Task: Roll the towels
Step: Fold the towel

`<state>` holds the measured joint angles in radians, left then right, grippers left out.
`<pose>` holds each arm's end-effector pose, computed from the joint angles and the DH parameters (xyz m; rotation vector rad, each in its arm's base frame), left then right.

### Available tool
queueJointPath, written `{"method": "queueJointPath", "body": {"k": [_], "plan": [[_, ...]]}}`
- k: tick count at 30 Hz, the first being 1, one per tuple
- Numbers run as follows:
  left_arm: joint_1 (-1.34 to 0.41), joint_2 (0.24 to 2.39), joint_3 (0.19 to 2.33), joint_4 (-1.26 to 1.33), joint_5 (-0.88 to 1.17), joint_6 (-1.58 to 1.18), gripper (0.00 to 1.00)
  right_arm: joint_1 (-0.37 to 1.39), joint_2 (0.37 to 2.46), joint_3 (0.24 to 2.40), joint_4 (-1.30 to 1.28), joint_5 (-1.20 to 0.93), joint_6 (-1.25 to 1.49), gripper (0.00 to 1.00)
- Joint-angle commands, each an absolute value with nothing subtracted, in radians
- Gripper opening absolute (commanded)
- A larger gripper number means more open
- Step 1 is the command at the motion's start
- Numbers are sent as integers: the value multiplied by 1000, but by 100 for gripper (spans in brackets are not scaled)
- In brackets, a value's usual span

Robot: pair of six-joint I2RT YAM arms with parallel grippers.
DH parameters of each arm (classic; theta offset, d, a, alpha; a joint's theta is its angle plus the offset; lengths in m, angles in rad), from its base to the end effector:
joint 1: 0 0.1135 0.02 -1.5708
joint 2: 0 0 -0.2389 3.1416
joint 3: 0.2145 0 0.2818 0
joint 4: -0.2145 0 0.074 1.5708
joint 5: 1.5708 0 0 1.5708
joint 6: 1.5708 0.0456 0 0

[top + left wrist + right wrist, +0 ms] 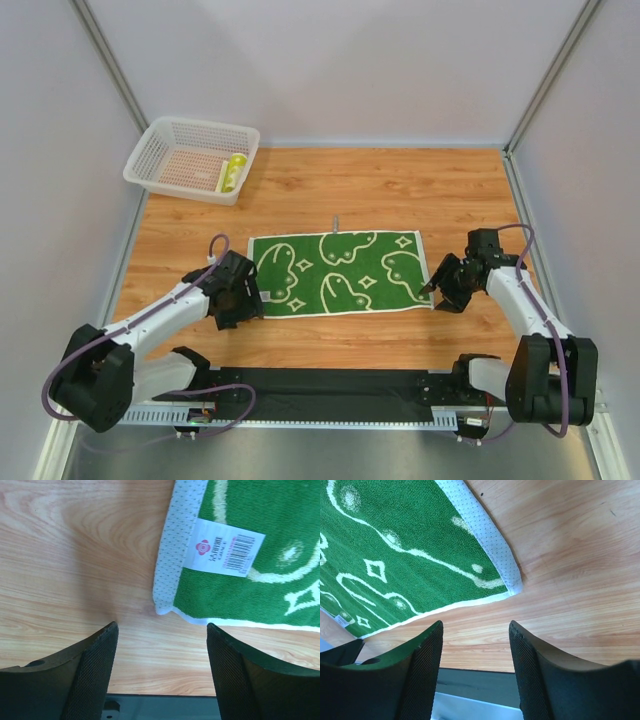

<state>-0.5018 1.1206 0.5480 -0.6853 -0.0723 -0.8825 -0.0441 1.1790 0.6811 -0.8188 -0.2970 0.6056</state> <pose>0.1916 -0.1014 0.1161 -0.5547 2.7932 -0.2074 0.2293 0.0032 0.1417 0.8835 2.7991 0.5257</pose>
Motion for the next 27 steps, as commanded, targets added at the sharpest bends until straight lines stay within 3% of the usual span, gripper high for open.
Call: {"method": "queueJointPath", "body": {"k": [1, 15, 19, 22, 27], "plan": [[-491, 1143, 532, -644, -74, -873, 77, -41, 1183, 683, -775, -310, 597, 56], [-434, 1147, 526, -627, -137, -867, 69, -41, 1215, 655, -726, -357, 578, 52], [-431, 1202, 535, -612, -126, -856, 62, -41, 1233, 657, -716, -364, 577, 52], [-431, 1223, 526, -594, -110, -854, 50, -41, 1249, 658, -707, -364, 572, 51], [-431, 1220, 512, -586, -101, -853, 46, -41, 1276, 650, -687, -368, 569, 51]]}}
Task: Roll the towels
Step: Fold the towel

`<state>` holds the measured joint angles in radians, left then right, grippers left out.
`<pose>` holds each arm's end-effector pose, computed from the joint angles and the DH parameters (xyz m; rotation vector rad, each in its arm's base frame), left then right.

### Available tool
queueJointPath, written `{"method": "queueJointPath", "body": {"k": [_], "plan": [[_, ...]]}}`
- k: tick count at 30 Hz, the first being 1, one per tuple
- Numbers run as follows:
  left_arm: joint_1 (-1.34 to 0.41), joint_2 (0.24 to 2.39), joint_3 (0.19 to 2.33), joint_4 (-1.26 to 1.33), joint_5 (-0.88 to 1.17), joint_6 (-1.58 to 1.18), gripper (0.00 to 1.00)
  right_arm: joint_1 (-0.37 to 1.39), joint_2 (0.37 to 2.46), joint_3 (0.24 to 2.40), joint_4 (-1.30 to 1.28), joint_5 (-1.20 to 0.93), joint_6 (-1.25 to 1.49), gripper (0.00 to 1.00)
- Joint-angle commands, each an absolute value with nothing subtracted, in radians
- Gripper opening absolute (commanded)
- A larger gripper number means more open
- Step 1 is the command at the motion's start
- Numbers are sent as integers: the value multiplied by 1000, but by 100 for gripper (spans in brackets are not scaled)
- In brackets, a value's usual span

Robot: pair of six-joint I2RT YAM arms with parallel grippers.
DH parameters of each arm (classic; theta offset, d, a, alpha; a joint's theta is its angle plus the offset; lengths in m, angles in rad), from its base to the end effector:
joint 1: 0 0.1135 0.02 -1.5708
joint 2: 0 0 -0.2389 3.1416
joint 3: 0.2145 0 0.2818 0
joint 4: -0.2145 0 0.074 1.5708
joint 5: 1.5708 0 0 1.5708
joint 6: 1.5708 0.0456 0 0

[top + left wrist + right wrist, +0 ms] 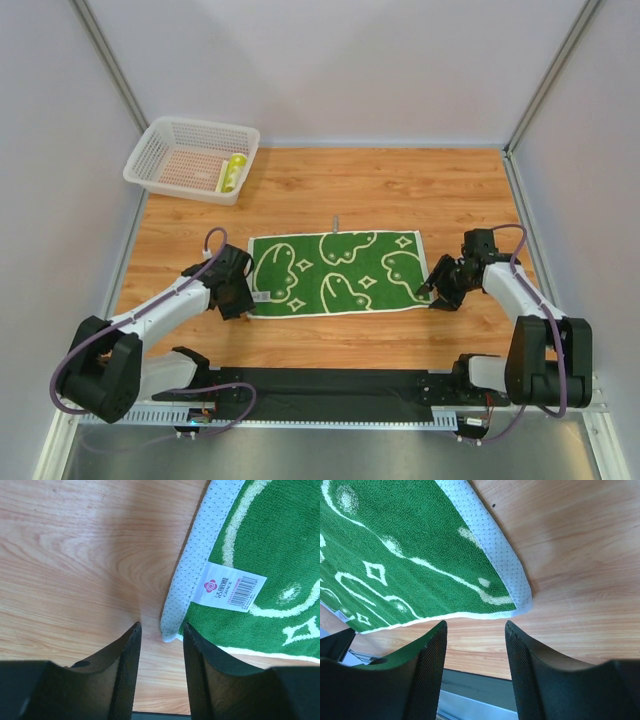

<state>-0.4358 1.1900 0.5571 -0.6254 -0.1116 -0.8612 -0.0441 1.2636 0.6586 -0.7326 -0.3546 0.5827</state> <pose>0.2065 -0.0905 0.1073 -0.6201 2.7535 -0.1429 0.2358 0.0054 0.1203 0.8513 2.8278 0.6020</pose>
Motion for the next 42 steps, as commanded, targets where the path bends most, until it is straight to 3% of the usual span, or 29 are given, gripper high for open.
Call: {"method": "queueJointPath", "body": {"k": [1, 4, 8, 12, 16, 25, 42], "plan": [[-431, 1218, 511, -587, -101, -850, 45, -41, 1279, 649, -684, -370, 569, 51], [-431, 1223, 514, -591, -97, -838, 31, -41, 1293, 646, -672, -373, 569, 51], [-431, 1235, 528, -592, -77, -818, 20, -41, 1304, 657, -670, -368, 558, 51], [-431, 1235, 534, -598, -72, -808, 17, -41, 1305, 669, -680, -364, 557, 51], [-431, 1218, 540, -614, -72, -799, 0, -41, 1302, 669, -680, -359, 558, 51], [-431, 1160, 610, -712, -81, -761, 0, -60, 1296, 650, -690, -273, 584, 54], [-431, 1151, 612, -715, -86, -747, 0, -74, 1284, 583, -657, -181, 627, 37]]}}
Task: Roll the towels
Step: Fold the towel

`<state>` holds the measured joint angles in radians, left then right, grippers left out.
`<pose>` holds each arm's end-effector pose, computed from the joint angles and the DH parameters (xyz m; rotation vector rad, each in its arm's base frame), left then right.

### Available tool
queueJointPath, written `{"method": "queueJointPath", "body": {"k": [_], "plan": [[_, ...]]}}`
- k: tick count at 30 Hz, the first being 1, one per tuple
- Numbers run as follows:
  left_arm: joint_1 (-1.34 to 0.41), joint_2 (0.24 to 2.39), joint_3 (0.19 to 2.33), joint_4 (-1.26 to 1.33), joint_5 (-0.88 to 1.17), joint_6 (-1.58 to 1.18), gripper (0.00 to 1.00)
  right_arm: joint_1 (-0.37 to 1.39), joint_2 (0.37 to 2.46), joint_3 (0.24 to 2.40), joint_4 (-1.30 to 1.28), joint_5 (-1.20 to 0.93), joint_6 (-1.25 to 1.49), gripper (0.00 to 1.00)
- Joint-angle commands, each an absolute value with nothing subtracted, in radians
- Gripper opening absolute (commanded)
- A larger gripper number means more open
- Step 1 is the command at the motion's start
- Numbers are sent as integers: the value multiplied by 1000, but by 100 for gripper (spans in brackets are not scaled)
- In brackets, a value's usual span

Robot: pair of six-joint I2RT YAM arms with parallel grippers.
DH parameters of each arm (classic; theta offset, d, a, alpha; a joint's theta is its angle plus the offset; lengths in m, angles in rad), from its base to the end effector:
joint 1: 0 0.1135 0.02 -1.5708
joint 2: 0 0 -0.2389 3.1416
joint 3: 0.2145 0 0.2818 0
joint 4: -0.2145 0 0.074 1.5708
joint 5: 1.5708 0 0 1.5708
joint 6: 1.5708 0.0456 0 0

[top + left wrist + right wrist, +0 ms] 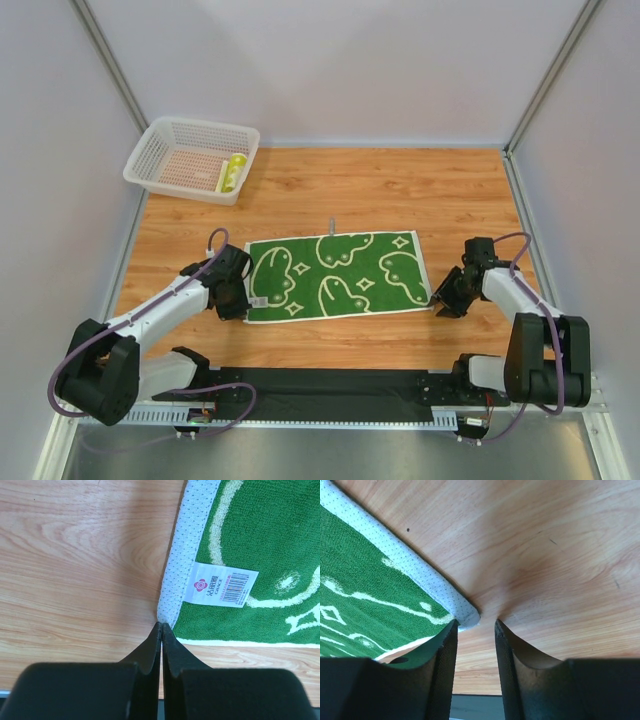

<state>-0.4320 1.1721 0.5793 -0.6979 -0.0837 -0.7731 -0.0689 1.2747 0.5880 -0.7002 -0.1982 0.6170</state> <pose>0.2033 -0.0896 0.1148 -0.5022 2.8166 -0.1299 0.2231 -0.0064 0.0971 0.9820 2.8318 0.3616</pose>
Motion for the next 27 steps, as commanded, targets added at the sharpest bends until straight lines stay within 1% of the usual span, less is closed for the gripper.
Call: {"method": "queueJointPath", "body": {"k": [1, 4, 7, 9, 10, 11, 12, 13, 14, 16, 24, 27], "plan": [[-431, 1152, 612, -715, -86, -746, 0, -74, 1301, 581, -646, -184, 626, 36], [-431, 1152, 614, -716, -87, -744, 0, -74, 1327, 574, -621, -198, 626, 34], [-431, 1152, 609, -716, -89, -745, 0, -74, 1339, 568, -604, -201, 624, 31], [-430, 1152, 606, -716, -89, -746, 0, -74, 1350, 565, -597, -206, 615, 24], [-430, 1152, 606, -715, -90, -744, 0, -74, 1350, 565, -597, -207, 615, 24], [-430, 1154, 607, -715, -91, -744, 0, -74, 1354, 565, -592, -210, 615, 21], [-430, 1154, 610, -716, -91, -741, 0, -74, 1356, 565, -592, -213, 614, 15], [-428, 1154, 612, -715, -91, -739, 0, -74, 1358, 565, -589, -221, 614, 13], [-426, 1155, 617, -716, -89, -738, 0, -74, 1358, 565, -588, -227, 612, 6], [-423, 1157, 623, -722, -89, -732, 0, -74, 1358, 565, -584, -239, 611, 1], [-417, 1140, 669, -770, -97, -715, 0, -74, 1273, 586, -655, -216, 603, 0], [-410, 1112, 686, -796, -81, -712, 0, -74, 1224, 589, -695, -260, 618, 0]]}}
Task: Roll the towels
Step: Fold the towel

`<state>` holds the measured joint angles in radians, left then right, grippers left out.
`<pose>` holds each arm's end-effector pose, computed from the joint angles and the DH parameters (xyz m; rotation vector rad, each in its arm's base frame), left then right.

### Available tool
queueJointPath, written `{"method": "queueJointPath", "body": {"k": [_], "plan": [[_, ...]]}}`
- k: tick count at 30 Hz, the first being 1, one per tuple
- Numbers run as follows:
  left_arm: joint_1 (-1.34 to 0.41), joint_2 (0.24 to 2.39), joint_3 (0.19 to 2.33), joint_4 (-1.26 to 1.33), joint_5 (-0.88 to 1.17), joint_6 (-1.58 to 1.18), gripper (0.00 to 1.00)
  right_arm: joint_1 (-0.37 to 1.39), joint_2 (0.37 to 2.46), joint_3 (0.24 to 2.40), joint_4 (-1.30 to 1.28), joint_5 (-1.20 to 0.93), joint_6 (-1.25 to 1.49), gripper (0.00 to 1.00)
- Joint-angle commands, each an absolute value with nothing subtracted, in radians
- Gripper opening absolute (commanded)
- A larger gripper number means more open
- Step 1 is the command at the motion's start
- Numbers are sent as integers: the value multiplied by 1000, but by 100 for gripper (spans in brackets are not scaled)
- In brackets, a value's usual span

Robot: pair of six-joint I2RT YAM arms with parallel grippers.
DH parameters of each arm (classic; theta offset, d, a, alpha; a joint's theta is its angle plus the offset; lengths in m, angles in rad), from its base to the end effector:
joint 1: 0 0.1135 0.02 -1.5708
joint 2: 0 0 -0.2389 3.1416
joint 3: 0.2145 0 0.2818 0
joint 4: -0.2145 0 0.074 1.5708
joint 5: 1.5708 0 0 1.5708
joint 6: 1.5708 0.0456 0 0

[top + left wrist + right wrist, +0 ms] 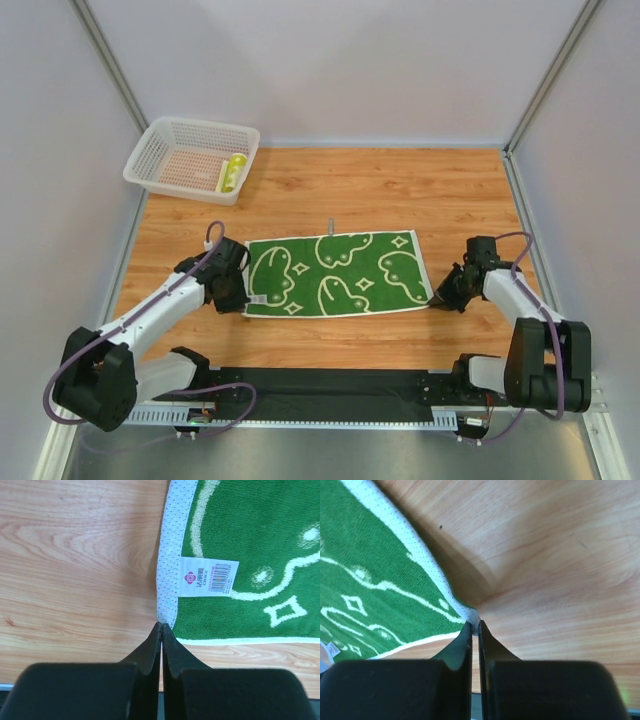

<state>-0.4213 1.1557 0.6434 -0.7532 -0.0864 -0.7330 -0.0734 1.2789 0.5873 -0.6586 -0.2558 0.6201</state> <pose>0.2105 -0.0900 0.1355 -0.4588 2.7987 -0.1353 0.2277 -0.0052 0.0976 0.9678 2.8025 0.4557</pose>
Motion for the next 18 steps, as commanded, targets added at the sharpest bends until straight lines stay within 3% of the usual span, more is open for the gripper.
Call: {"method": "queueJointPath", "body": {"k": [1, 12, 18], "plan": [[-410, 1106, 693, -807, -75, -713, 0, -74, 1204, 591, -709, -281, 626, 0], [-410, 1002, 730, -887, 18, -729, 0, -71, 941, 606, -920, -333, 650, 0], [-410, 980, 807, -960, 2, -693, 0, -71, 913, 658, -988, -314, 623, 0]]}}
